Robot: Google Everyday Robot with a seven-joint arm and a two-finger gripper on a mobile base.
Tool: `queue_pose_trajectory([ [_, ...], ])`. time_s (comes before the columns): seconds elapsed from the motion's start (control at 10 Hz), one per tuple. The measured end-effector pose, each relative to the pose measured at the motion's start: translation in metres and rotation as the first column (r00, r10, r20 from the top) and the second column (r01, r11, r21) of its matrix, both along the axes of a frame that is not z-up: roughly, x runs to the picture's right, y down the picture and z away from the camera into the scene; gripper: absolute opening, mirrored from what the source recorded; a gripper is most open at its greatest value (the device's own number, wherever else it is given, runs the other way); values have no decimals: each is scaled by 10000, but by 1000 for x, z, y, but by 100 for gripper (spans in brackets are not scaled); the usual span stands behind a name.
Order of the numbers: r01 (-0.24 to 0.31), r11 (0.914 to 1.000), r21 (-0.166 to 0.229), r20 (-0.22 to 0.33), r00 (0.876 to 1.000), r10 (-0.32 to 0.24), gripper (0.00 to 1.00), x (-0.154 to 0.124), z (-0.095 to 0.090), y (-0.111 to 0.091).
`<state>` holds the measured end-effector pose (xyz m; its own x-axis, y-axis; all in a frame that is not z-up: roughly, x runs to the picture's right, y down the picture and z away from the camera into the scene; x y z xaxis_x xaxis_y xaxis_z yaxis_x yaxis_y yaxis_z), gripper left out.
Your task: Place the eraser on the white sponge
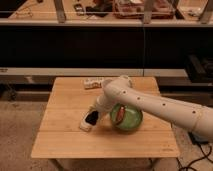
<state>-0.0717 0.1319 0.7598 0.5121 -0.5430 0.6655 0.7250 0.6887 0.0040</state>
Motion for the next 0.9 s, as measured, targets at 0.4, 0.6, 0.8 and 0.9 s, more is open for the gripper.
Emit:
queue_pose_trajectory([
  [0.4, 722, 9968, 343, 690, 9948, -745, 2, -43, 7, 26],
  [0.6, 850, 9952, 492, 529, 9948, -876, 18, -48, 16, 30],
  [0.8, 769, 9940, 783, 163, 9968, -784, 36, -46, 27, 22],
  [0.9, 666, 9934, 931, -45, 9978, -665, 48, -46, 32, 16],
])
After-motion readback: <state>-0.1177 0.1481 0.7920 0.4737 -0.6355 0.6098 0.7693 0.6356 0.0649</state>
